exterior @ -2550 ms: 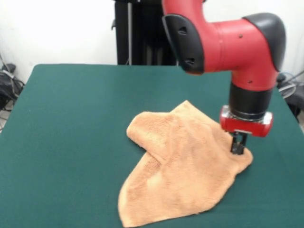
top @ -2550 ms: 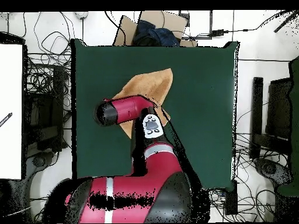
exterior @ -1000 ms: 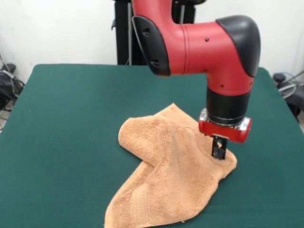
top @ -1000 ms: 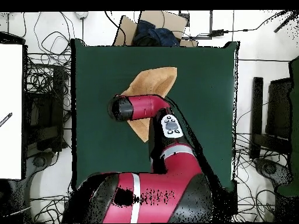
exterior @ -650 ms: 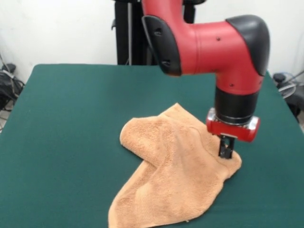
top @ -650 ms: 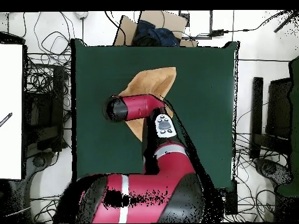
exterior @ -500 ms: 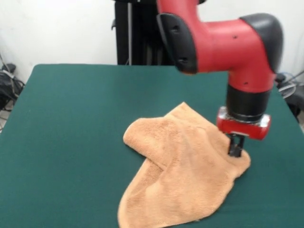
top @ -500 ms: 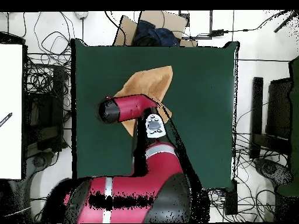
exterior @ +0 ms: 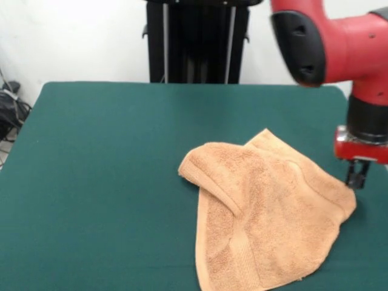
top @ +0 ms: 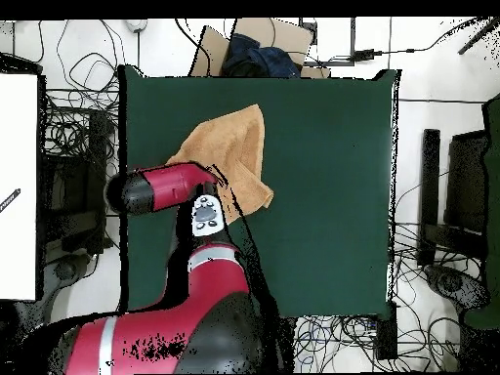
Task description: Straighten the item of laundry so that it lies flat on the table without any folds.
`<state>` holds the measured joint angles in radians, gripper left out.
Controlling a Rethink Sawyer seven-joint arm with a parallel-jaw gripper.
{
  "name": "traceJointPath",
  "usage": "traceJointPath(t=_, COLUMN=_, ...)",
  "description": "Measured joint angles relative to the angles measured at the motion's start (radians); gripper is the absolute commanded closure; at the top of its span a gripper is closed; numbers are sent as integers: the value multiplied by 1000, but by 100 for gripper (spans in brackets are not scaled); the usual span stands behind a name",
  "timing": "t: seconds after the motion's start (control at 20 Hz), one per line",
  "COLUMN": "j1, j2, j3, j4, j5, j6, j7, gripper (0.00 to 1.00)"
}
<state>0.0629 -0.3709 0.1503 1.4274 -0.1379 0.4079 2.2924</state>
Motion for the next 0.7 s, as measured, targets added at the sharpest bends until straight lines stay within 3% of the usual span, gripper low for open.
traceJointPath(t=0.3, j1=30, j2=-7, j3=-1, j4=7, j5=46, j6=0, j7=0, gripper=100)
traceJointPath(t=0.7, j1=-16, j2=-41, j3=-15, j4=42, j5=47, j6=0, j7=0, gripper=100)
